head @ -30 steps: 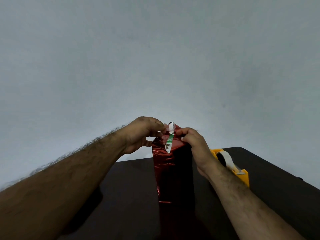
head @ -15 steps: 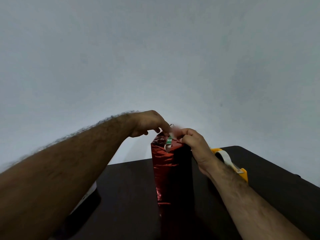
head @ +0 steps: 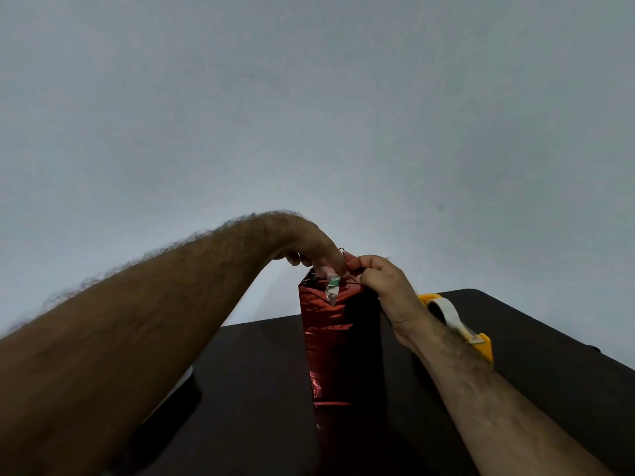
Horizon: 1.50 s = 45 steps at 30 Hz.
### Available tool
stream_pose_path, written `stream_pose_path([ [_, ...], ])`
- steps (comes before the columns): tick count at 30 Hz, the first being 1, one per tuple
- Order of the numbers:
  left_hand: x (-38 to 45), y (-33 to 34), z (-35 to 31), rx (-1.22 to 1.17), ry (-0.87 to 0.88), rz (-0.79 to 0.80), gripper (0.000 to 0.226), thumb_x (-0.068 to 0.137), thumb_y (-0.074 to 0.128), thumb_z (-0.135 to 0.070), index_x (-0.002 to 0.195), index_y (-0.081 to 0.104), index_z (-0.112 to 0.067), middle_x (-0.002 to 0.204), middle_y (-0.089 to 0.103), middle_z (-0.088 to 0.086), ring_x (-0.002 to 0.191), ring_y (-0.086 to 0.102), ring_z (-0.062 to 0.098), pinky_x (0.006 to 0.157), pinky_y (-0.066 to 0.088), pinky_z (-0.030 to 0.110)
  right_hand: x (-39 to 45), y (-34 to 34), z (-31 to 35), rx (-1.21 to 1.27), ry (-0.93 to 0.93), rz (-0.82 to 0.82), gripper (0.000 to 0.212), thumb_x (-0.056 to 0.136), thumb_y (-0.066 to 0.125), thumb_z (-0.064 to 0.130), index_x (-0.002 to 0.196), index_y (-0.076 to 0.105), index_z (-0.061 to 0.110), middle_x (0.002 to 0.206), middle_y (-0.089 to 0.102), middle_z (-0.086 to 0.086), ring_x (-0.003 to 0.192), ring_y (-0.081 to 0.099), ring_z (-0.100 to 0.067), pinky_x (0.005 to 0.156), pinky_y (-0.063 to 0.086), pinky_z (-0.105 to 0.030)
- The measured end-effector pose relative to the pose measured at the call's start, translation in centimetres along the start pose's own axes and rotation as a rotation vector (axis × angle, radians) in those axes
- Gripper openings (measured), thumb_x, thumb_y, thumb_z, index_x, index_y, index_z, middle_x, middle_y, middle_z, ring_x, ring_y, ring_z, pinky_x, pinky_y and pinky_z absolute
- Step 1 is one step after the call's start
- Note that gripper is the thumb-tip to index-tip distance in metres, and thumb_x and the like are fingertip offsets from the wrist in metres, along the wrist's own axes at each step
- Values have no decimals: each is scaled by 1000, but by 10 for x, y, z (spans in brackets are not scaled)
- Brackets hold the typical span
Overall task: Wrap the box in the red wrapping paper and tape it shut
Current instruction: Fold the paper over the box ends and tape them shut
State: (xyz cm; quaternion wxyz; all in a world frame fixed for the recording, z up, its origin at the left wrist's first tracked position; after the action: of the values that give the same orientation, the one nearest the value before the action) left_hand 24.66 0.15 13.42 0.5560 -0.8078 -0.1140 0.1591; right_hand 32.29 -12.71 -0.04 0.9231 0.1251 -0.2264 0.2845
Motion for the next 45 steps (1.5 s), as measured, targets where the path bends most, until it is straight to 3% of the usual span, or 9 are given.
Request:
stream_pose_path([
  [5,-6,-8,-16,157,-33,35,31,94,75,-40,72,64,-21,39,52,-13,28,34,6,37,29,7,-1,1,1,-3,6,-8,33,77,61,24,106,74,14,109,76,-13,109,71,-34,96,58,-50],
  [11,-1,-14,-3,246,-145,28,52,88,76,-61,85,62,-11,70,51,-2,31,36,8,46,35,23,0,-2,-1,3,27,-30,32,74,63,27,102,76,16,109,76,-7,110,70,-29,96,58,-45],
  [16,9,-19,27,160,-255,47,51,80,84,-59,81,54,-18,69,42,-3,59,33,14,63,31,30,1,-3,-3,41,43,-22,29,76,63,24,101,76,16,111,76,-10,110,71,-31,97,58,-48],
  [20,10,-23,31,-47,-172,-85,84,77,86,-62,132,63,-3,90,57,4,93,62,10,96,45,37,1,-5,-3,74,47,-18,34,75,63,23,104,75,11,111,75,-12,105,72,-28,92,60,-43],
  [24,11,-2,9,-90,-84,-37,94,68,87,-69,134,63,-7,93,58,4,79,52,17,93,43,38,0,-3,-2,29,26,-7,36,77,61,26,108,74,12,112,76,-12,103,72,-19,89,59,-37],
  [28,7,7,12,-87,-94,-20,90,74,88,-62,137,59,-4,144,59,14,143,48,30,113,44,45,0,-4,-1,36,14,-10,34,75,61,24,103,75,12,110,77,-9,98,72,-15,86,58,-33],
  [33,-5,-1,41,-366,135,-311,40,81,89,-46,83,67,-12,84,61,6,75,54,20,60,38,27,-3,-5,-1,68,-69,-59,19,98,60,9,104,77,14,116,74,-5,104,71,-13,79,58,-21],
  [37,-27,24,62,-654,479,-449,4,89,75,-15,91,78,-17,97,73,9,86,59,12,72,45,24,-8,-8,-8,22,-159,-155,35,104,54,51,127,72,32,139,61,5,126,63,-7,95,58,-25],
  [45,-33,88,97,-726,623,-575,43,66,90,-32,106,76,-25,115,70,-3,105,68,18,87,56,46,-20,-6,-8,-94,-319,-204,75,87,46,86,133,61,29,140,56,9,127,61,-13,93,59,-34],
])
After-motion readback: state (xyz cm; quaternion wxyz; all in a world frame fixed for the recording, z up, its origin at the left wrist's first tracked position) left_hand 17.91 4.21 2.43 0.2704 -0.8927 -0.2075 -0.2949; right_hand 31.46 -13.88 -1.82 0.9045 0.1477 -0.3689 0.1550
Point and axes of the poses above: each hand's wrist, its own x-axis towards the middle knuckle, its own y-axis out of the palm, z = x × y, the point moved 2 cm from there along x, towards the middle knuckle
